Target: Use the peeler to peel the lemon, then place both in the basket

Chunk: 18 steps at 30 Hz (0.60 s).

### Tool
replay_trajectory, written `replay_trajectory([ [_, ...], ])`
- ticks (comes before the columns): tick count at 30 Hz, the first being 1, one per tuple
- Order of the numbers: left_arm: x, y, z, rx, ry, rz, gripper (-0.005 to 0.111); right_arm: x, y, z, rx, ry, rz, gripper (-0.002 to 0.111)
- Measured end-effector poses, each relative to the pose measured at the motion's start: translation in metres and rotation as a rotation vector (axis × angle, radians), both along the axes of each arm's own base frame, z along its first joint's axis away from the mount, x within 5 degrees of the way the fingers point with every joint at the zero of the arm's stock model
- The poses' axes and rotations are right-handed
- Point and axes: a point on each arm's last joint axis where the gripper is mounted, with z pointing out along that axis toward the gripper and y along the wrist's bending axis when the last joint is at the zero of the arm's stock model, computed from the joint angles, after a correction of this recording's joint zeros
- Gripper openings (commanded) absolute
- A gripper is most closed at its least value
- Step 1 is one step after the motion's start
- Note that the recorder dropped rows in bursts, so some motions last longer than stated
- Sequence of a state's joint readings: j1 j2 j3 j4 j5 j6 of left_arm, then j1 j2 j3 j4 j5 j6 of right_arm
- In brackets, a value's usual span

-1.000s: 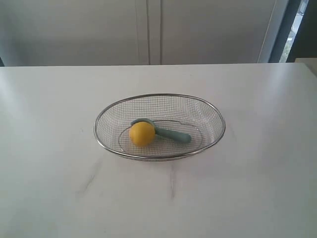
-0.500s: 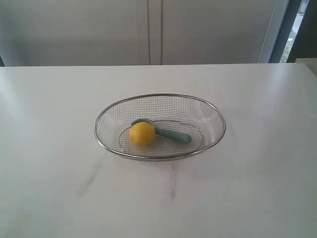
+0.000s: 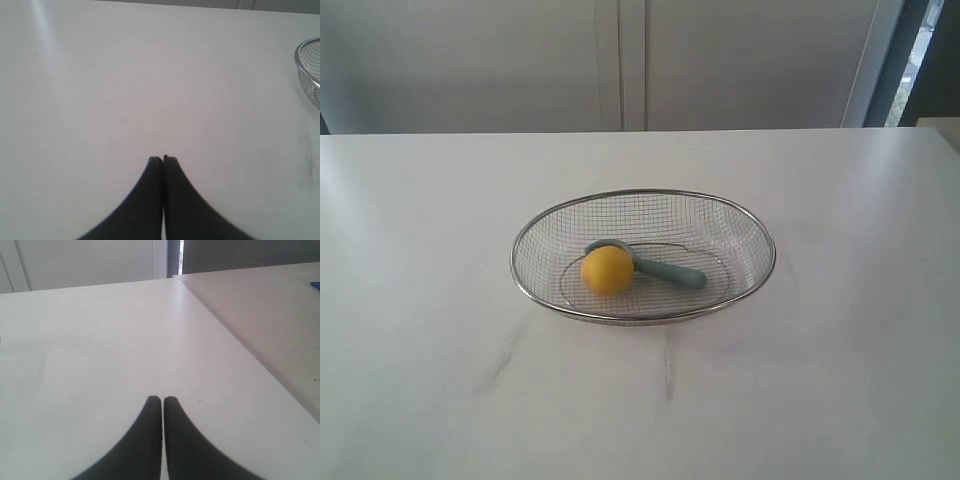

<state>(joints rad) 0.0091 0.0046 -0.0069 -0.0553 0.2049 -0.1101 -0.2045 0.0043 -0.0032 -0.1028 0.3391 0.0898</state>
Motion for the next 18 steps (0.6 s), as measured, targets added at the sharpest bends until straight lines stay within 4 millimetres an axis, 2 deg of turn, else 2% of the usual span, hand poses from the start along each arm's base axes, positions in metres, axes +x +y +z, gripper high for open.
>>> replay_trajectory([
  [8,0.0,0.0,0.0,0.0,0.0,0.0,0.0,0.0,0.001,-0.001,0.003,0.004,0.022,0.003],
  [18,0.0,0.0,0.0,0.0,0.0,0.0,0.0,0.002,0.011,-0.001,0.002,0.004,0.207,0.003],
])
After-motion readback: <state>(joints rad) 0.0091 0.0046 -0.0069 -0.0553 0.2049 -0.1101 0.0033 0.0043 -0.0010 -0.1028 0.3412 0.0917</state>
